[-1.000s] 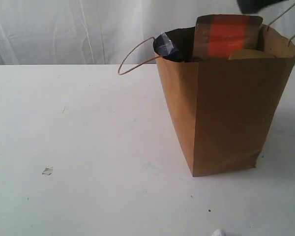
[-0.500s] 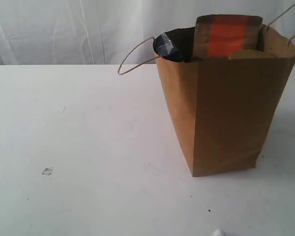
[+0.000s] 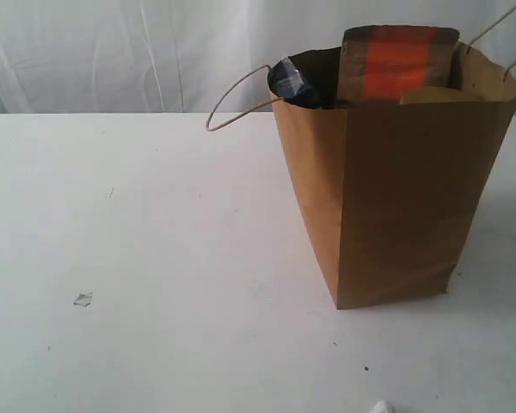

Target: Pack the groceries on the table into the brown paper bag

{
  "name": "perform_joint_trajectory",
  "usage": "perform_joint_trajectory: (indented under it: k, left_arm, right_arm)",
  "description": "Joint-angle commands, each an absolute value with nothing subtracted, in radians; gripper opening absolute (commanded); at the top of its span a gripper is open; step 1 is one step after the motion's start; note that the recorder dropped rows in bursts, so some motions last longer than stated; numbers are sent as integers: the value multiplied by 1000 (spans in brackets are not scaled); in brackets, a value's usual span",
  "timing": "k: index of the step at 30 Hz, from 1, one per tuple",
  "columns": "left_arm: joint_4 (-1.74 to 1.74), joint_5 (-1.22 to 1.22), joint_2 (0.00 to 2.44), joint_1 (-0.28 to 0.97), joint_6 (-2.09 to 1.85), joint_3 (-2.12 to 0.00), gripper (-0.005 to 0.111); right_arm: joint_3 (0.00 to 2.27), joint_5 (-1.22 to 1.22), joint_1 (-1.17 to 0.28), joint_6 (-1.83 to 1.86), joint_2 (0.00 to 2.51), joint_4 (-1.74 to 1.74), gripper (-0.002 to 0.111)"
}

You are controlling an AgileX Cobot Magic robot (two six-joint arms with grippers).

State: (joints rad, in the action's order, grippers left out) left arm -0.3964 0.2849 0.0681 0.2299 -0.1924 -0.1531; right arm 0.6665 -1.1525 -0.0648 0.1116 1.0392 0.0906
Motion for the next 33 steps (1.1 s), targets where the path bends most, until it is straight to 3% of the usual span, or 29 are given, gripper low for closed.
perform_joint_trajectory:
  k: [1,4,12,22,33]
  left_arm:
    - [-402,285,59,235,-187,-150,0]
    - [-402,285,59,235,-187,-150,0]
    - [-402,285,59,235,-187,-150,0]
    - [-402,285,59,235,-187,-150,0]
    - [-402,285,59,235,-187,-150,0]
  right_arm:
    - [639,-1070,-70,452,1039,-298,0]
    - [626,-1044,-100,572,1048,-385,7]
    - [627,-950,-267,633,1194,-457,38]
    - [627,-768,-451,680,1446,-436,39]
    - [627,-660,-499,687,1582,-388,39]
